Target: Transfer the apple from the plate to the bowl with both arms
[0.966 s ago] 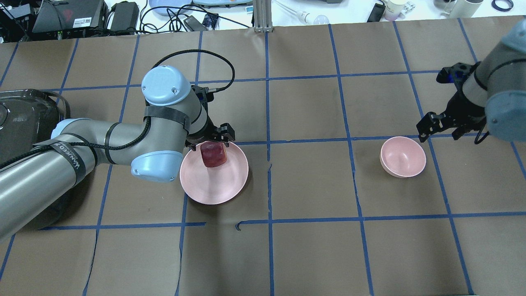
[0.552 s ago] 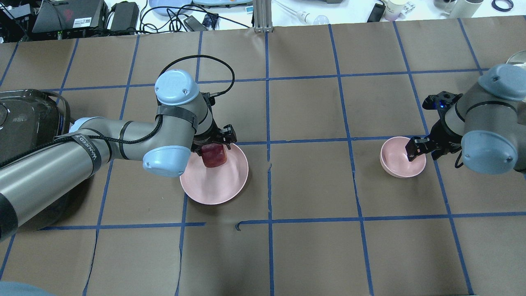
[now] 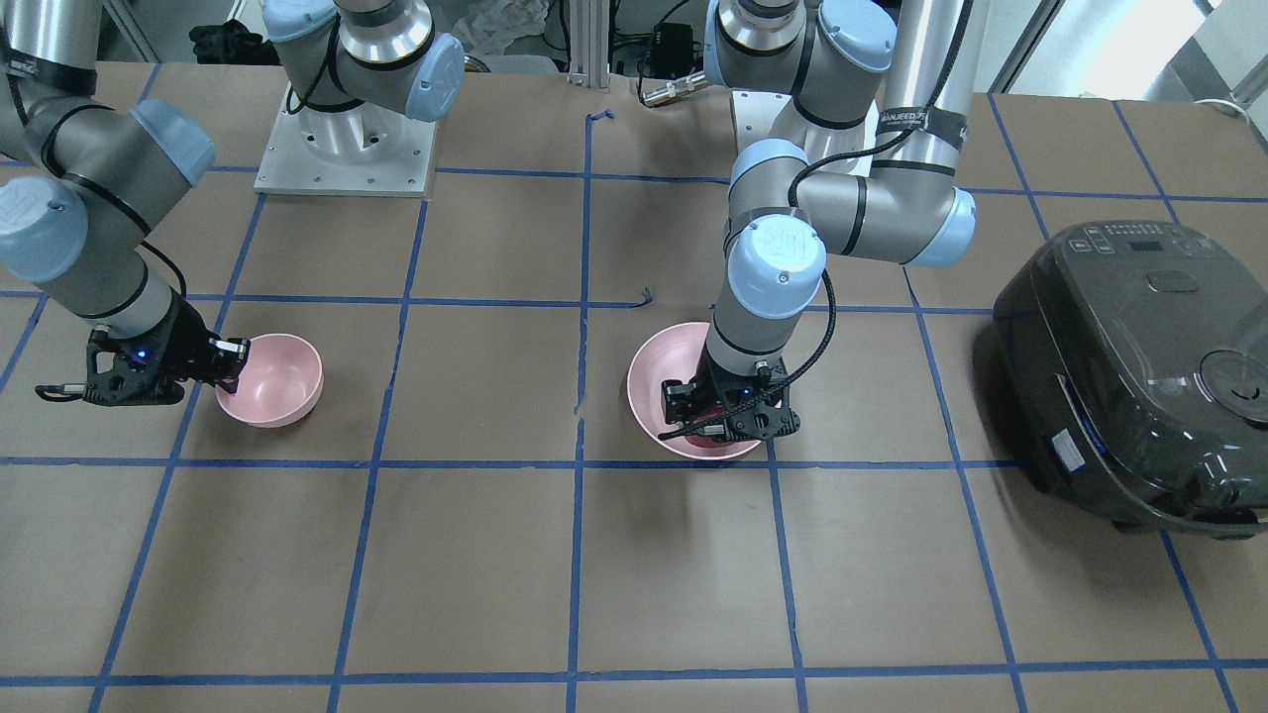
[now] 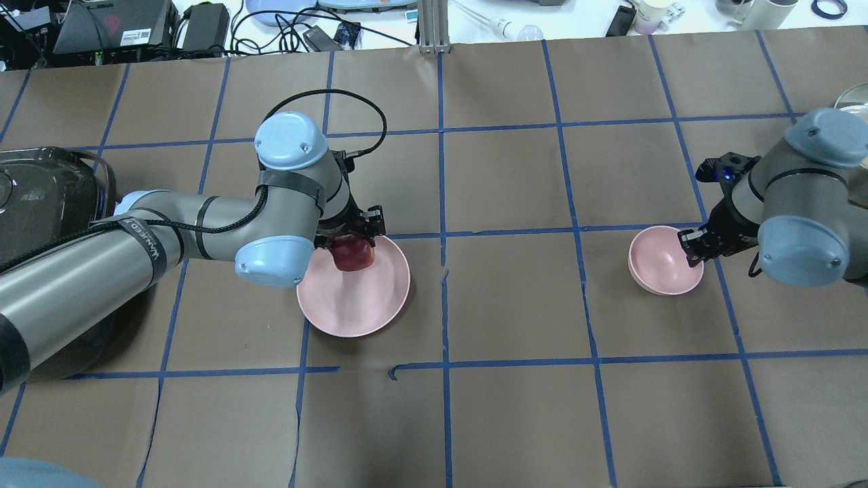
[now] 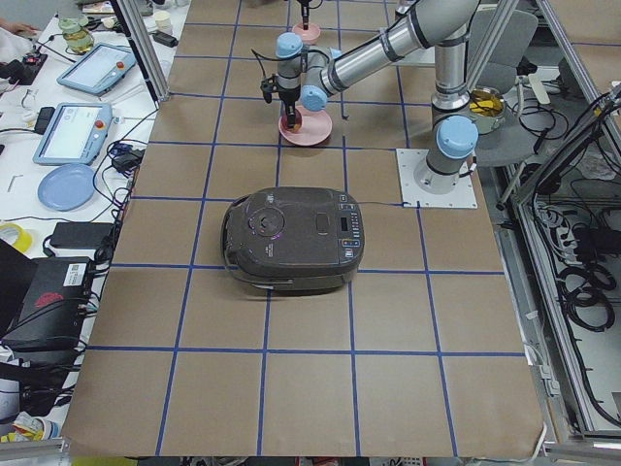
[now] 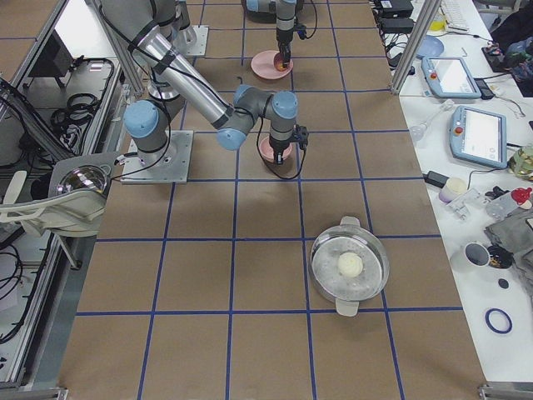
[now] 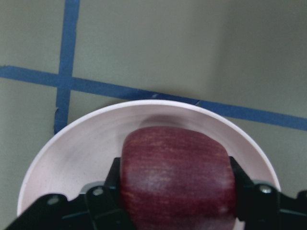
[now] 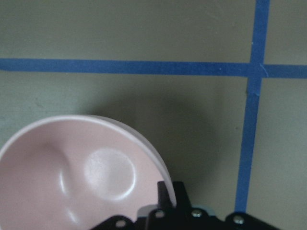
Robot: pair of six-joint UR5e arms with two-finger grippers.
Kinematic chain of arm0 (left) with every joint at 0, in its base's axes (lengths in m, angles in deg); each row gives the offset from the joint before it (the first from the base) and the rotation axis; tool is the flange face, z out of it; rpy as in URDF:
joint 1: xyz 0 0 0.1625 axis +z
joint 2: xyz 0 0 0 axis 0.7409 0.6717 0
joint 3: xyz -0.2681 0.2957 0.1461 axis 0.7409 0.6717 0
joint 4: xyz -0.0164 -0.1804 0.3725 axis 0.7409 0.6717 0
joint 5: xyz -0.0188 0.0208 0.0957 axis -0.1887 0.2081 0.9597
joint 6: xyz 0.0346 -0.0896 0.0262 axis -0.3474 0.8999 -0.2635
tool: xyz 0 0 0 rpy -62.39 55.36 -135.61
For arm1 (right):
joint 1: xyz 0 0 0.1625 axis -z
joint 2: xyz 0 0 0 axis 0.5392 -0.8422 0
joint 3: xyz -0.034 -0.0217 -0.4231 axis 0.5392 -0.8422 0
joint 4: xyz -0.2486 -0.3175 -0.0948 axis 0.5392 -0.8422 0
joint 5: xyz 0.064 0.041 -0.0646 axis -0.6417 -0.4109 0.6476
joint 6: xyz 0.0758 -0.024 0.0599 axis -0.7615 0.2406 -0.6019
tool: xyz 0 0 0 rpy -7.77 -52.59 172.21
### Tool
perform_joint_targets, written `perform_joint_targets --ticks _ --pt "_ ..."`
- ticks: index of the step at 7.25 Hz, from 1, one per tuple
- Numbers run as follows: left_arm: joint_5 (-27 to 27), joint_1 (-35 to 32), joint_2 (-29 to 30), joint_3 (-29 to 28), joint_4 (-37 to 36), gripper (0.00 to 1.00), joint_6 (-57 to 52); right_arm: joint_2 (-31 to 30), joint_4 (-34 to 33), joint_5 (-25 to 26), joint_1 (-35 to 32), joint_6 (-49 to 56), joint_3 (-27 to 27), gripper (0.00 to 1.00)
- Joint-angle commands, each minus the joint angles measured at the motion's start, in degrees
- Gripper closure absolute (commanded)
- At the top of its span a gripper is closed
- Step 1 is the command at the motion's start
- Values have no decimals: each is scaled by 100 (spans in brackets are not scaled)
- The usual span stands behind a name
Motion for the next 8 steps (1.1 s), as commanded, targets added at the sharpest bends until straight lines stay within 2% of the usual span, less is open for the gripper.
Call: perform_joint_targets --ticks 1,2,3,5,6,7,8 --pt "-17 61 -169 -472 591 100 -201 -2 605 -163 -484 -743 -348 100" --pt "1 44 -196 -963 1212 100 -202 24 695 -434 -1071 -1524 -472 100" --pt "-8 43 -179 -1385 1645 100 -228 41 696 -471 -1547 -2367 -560 100" --pt "-226 -166 -257 -1714 1992 100 -150 181 626 -813 -2304 -3251 -588 100" --pt "-384 -342 -266 -1732 1983 100 -62 234 599 -849 -2490 -3272 -579 89" --pt "-334 -578 -284 -1750 1983 100 35 278 599 -806 -2509 -3263 -553 35" --pt "-316 -833 -388 -1759 1992 100 44 279 617 -745 -2501 -3263 -605 0"
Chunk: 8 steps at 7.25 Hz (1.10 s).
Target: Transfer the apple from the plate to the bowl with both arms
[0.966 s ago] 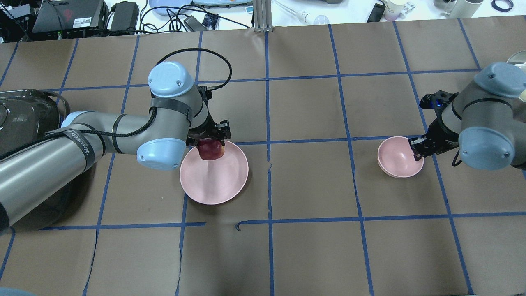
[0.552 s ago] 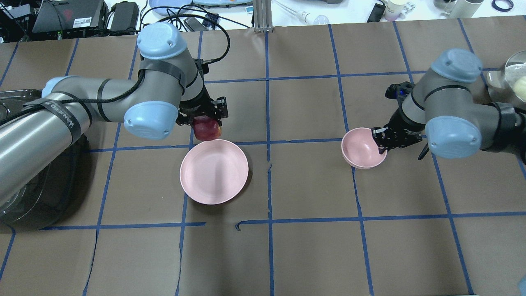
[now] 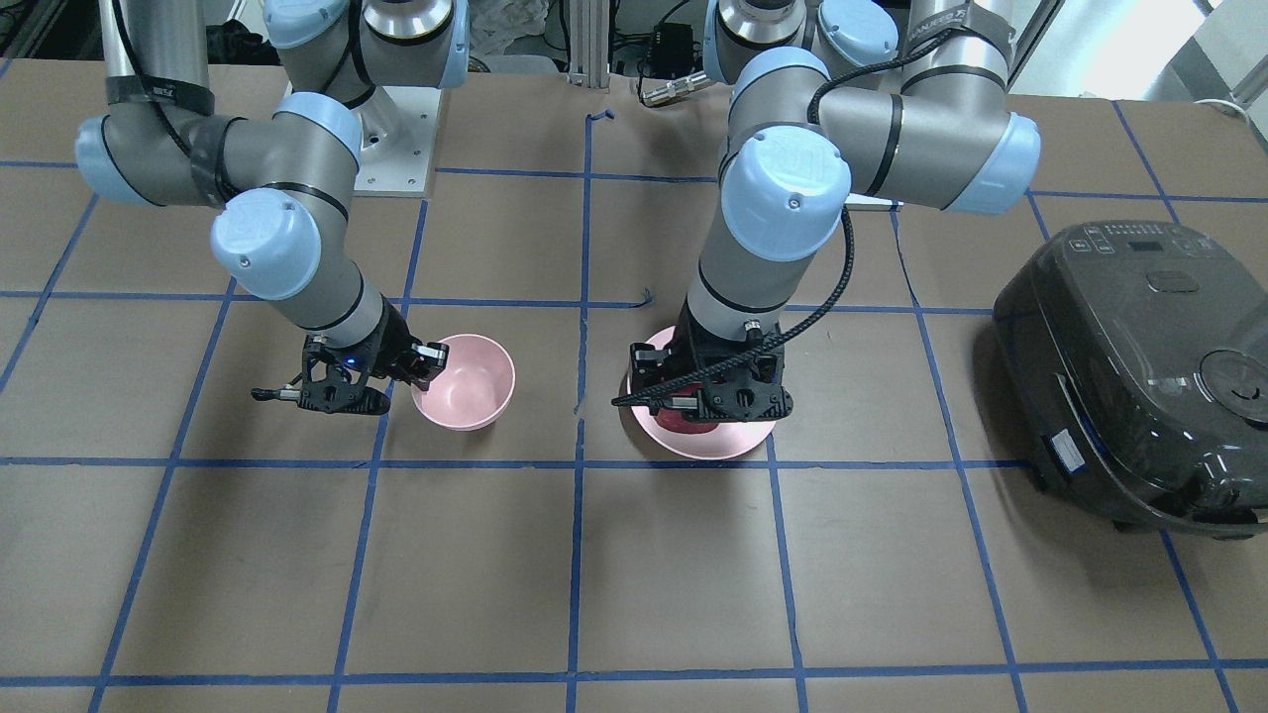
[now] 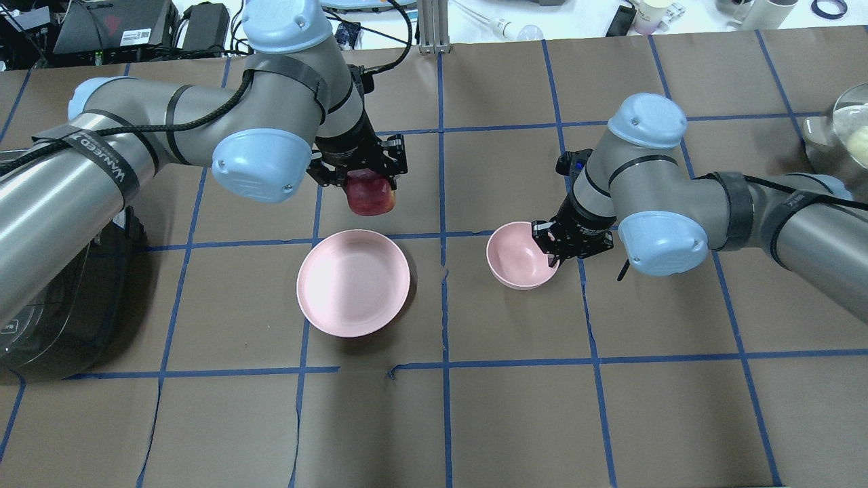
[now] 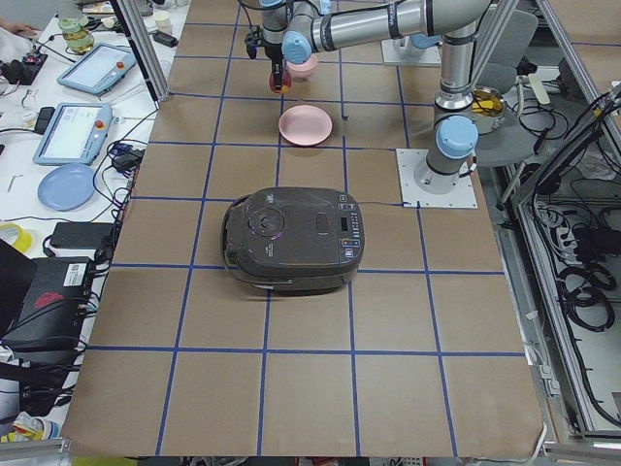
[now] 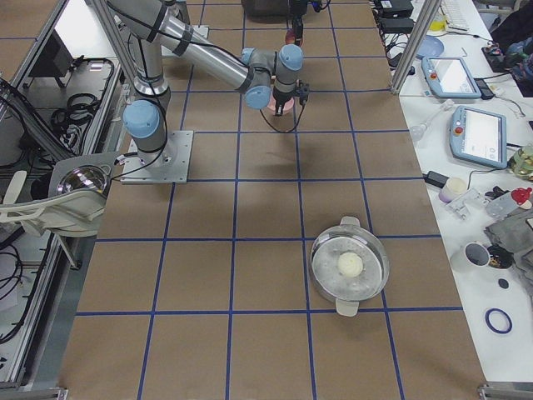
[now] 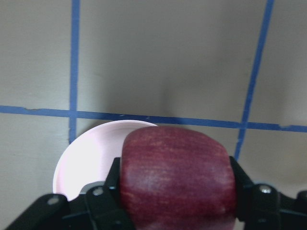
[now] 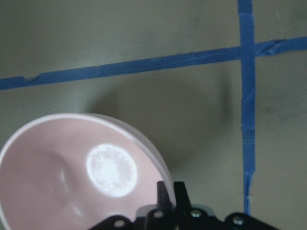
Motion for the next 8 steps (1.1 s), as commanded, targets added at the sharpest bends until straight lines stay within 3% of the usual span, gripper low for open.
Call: perform_joint_targets --ticks 1,4,5,7,8 --pt "-39 -409 -55 -15 -4 100 137 -9 0 48 80 81 -65 0" --pt "-327 -506 68 21 -92 100 926 -298 700 898 748 668 -1318 0" --pt "-625 -603 172 12 -493 100 1251 -526 1373 1145 732 688 -1870 0" --pt "-567 -910 480 -58 -690 100 1613 -843 3060 1156 618 610 -3136 0" --pt "-566 -1025 586 -137 -768 100 1719 -940 3180 1173 513 609 -3324 0"
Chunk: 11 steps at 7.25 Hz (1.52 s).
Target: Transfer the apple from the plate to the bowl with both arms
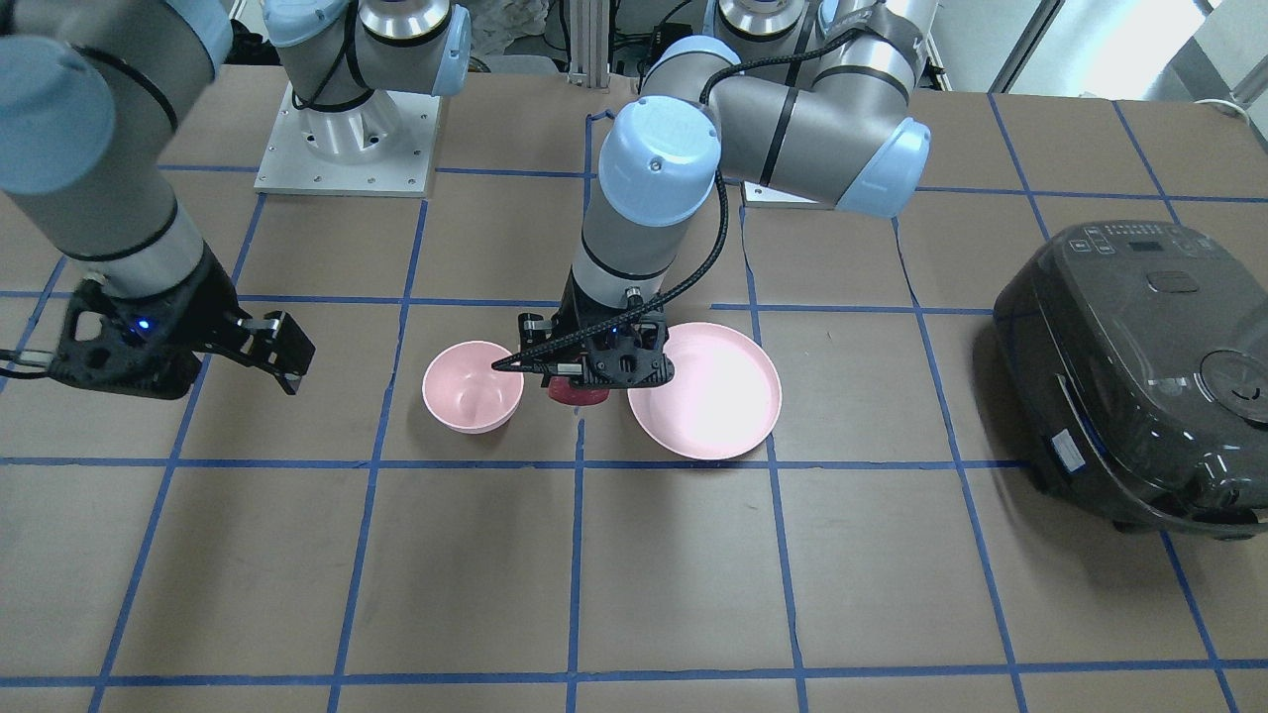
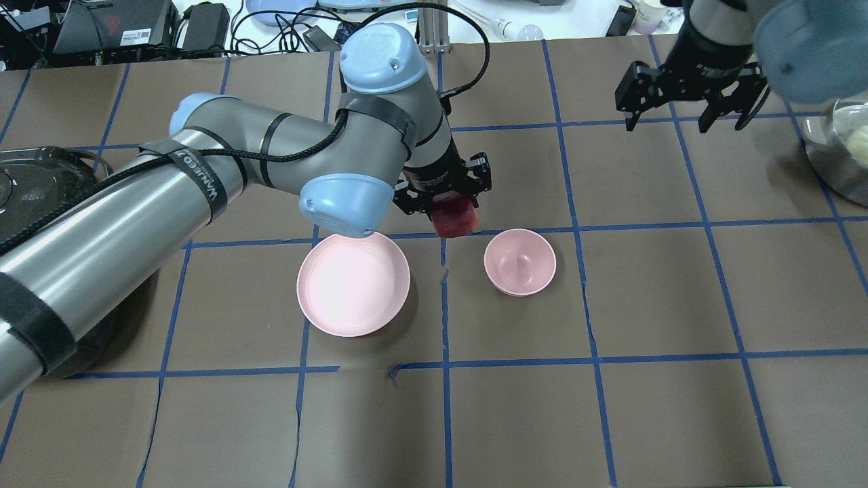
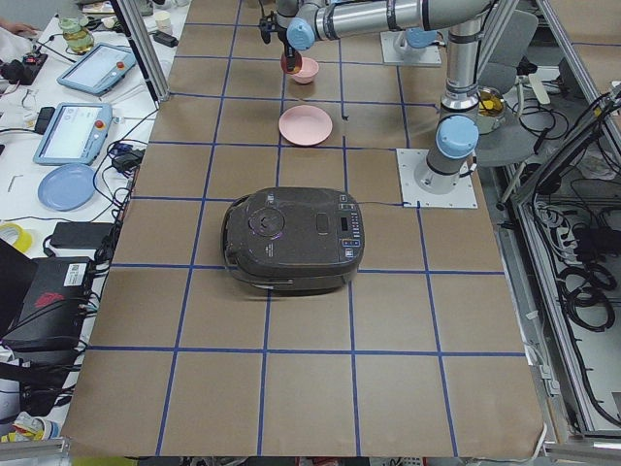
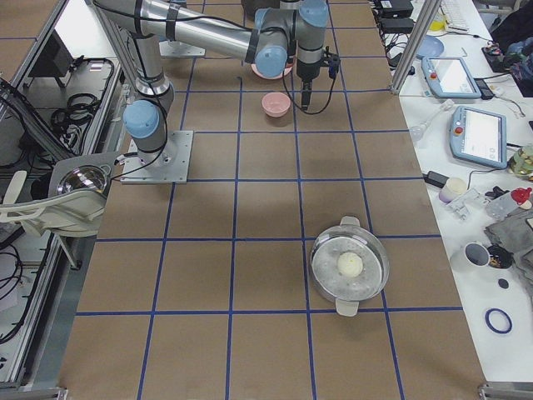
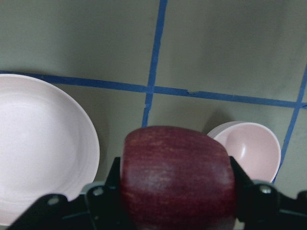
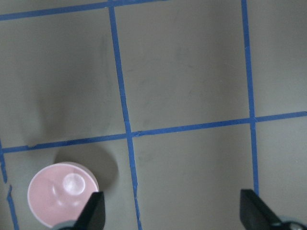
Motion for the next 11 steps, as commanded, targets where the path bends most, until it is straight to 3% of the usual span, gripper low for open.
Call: perform_joint_targets --ticks 1,5,11 --pt "14 -356 312 -120 -375 100 313 -208 416 0 -206 96 -394 0" --pt "173 -770 673 -296 -439 100 639 -218 47 -18 -365 203 -297 0" --pt "234 -999 1042 -376 -457 100 877 -218 46 -62 -365 212 -306 0"
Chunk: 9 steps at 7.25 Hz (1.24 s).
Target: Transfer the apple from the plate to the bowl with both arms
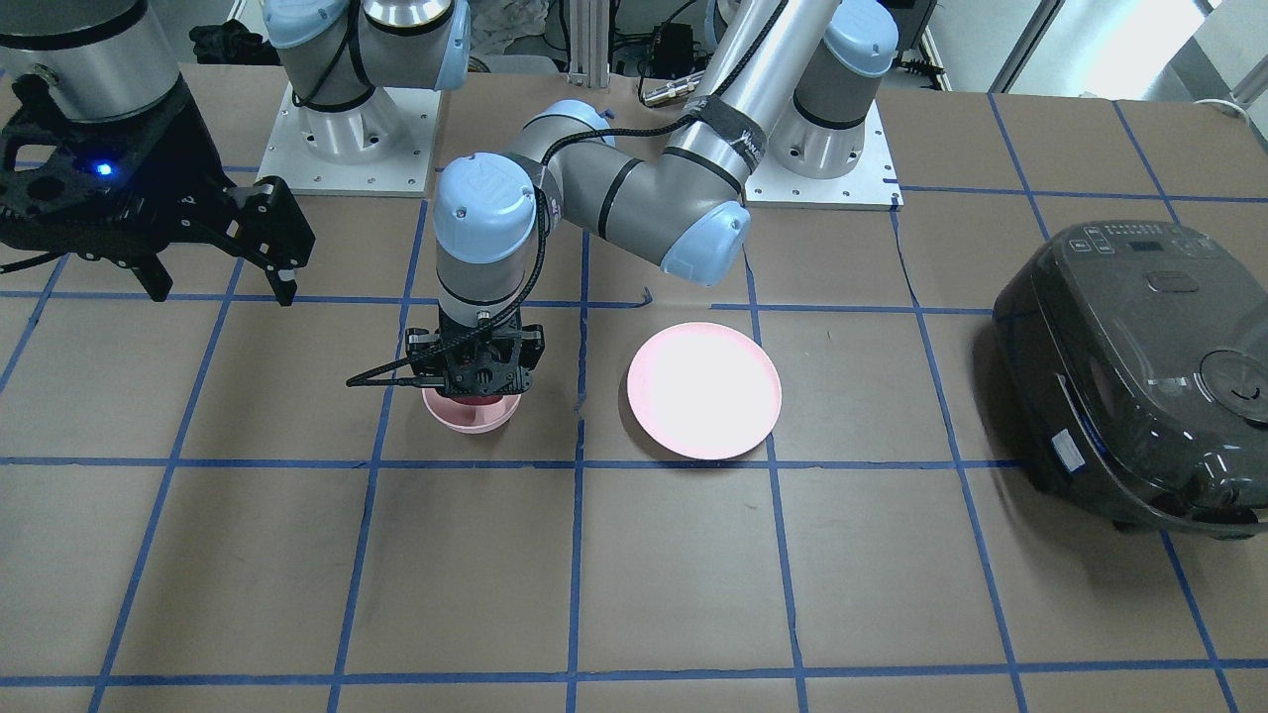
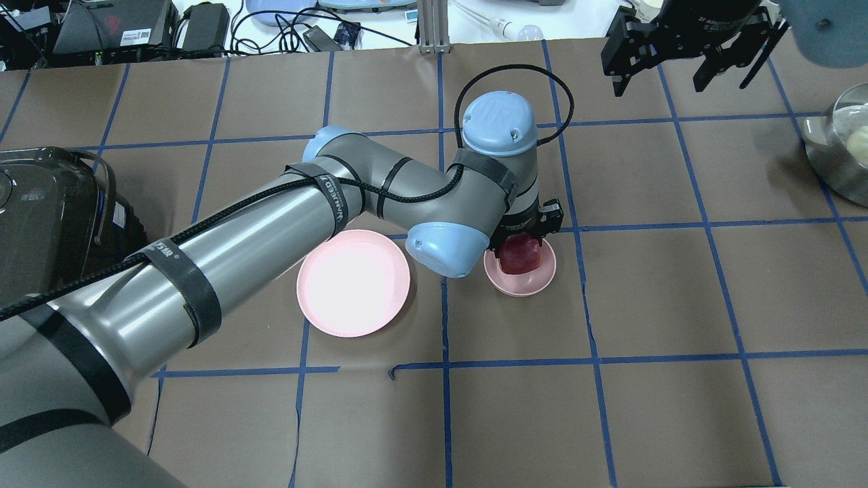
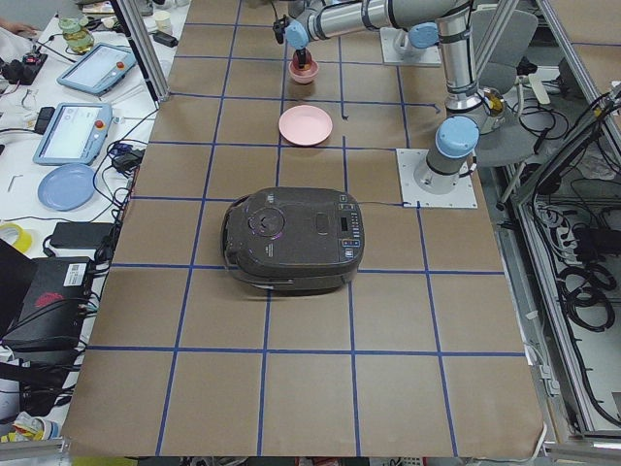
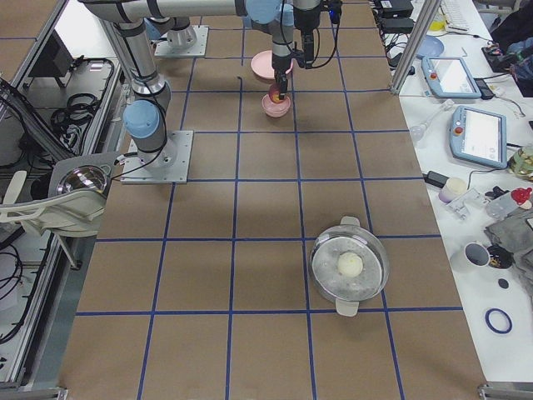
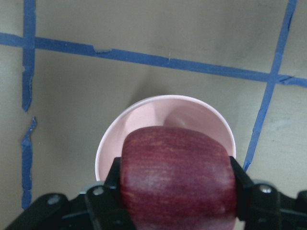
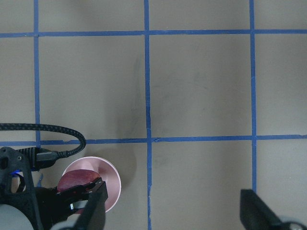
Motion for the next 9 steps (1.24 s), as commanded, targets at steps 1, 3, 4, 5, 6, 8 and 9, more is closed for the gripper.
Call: perform_joint_targets --ticks 1,3,4,5,6,8,9 --pt "116 -63 124 2 -10 95 30 -4 -3 -7 -14 0 17 0" --pt "308 -90 229 2 -88 33 21 -4 -3 20 -14 0 17 0" --pt "327 -99 239 2 -141 24 21 -4 -3 20 -14 -8 17 0" --pt "327 -107 213 46 -142 22 -5 -4 -3 11 -14 0 26 0" --pt "327 -108 56 20 -142 13 -75 -4 -3 37 -14 0 26 0" --pt "336 -20 -200 64 -133 12 -880 -4 -3 37 -14 0 35 0" --pt "301 241 -366 73 -55 2 -1119 -4 -3 46 -14 0 35 0"
